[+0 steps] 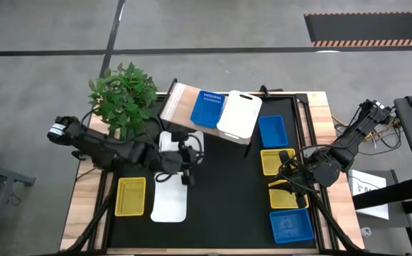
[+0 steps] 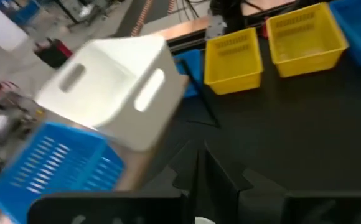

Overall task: Stack baskets on shelf by color
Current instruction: Stack the top white bin on top of the other white bin on the shelf

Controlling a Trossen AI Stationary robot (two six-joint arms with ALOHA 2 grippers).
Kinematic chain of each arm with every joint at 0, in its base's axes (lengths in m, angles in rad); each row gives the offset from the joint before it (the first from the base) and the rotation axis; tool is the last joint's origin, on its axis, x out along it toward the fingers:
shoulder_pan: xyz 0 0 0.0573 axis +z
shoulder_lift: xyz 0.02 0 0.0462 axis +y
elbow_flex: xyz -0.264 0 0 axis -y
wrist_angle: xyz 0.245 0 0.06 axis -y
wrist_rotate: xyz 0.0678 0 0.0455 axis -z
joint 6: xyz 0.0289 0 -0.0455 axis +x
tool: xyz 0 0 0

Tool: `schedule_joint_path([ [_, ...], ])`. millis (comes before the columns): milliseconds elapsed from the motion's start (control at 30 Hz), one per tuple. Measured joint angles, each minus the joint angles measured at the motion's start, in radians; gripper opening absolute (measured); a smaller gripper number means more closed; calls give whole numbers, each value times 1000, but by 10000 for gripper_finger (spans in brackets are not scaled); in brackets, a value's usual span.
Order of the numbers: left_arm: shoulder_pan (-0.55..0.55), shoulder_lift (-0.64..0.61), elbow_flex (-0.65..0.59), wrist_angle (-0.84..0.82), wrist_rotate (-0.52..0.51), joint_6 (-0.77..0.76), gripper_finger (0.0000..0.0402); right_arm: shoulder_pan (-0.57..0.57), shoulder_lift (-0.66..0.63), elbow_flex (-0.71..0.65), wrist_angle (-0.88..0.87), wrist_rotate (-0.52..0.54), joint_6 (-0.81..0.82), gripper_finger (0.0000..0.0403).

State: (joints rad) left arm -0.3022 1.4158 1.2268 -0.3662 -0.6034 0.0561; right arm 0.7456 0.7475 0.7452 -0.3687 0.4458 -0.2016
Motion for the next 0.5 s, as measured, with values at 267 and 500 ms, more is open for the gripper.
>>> schedule_joint_path([
  [267,-31,7,-88,-2,2,-291,11,0,0,0,0,0,8,66],
  [500,-20,7,-229,94,-35,-503,11,0,0,0,1,0,9,66],
])
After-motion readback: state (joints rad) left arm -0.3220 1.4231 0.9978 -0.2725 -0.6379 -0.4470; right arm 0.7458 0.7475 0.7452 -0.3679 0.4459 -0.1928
